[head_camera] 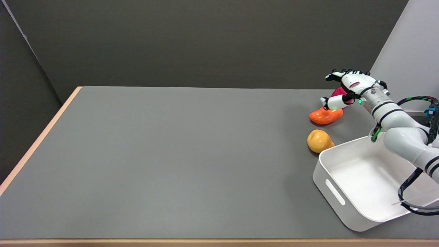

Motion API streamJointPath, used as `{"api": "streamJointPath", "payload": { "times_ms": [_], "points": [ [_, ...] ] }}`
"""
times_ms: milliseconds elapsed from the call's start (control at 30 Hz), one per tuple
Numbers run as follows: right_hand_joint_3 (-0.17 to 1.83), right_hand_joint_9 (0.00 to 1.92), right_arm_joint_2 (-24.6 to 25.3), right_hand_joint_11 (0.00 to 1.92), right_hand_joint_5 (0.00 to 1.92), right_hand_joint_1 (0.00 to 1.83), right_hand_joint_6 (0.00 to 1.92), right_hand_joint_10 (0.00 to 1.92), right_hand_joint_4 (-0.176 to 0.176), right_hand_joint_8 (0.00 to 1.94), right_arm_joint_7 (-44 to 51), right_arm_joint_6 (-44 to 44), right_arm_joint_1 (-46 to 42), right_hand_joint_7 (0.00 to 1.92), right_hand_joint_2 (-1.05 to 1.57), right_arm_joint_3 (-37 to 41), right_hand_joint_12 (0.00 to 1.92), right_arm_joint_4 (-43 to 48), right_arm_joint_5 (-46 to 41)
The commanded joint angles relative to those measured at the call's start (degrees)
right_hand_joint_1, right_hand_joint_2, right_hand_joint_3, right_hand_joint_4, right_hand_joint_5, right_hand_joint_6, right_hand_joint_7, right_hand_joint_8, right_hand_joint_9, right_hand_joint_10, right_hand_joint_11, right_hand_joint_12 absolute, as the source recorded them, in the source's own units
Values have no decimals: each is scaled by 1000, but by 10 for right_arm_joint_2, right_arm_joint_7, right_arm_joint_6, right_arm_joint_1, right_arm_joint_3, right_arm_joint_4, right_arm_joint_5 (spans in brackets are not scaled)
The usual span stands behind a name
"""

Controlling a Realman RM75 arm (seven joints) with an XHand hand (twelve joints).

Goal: Pick up tomato.

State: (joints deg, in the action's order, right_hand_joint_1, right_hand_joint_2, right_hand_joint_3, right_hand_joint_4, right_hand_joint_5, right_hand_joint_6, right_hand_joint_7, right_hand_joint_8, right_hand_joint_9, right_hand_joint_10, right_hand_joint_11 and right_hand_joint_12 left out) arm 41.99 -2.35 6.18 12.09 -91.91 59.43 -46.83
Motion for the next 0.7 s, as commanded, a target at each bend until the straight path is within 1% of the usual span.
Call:
{"api": "streamJointPath", "payload": {
  "times_ms": [33,200,400,700],
  "points": [
    [904,166,14,109,256,540,493,642,119,300,-1,-3,68,252,610,-60,1257,-63,0],
    [905,168,21,113,256,538,495,640,120,300,-1,0,87,253,611,-69,1261,-91,0],
    [905,170,38,116,257,537,496,641,121,299,-1,2,112,253,611,-70,1263,-145,0],
    [904,170,48,116,258,537,499,641,123,299,-1,19,160,255,611,-70,1264,-217,0]
  ]
}}
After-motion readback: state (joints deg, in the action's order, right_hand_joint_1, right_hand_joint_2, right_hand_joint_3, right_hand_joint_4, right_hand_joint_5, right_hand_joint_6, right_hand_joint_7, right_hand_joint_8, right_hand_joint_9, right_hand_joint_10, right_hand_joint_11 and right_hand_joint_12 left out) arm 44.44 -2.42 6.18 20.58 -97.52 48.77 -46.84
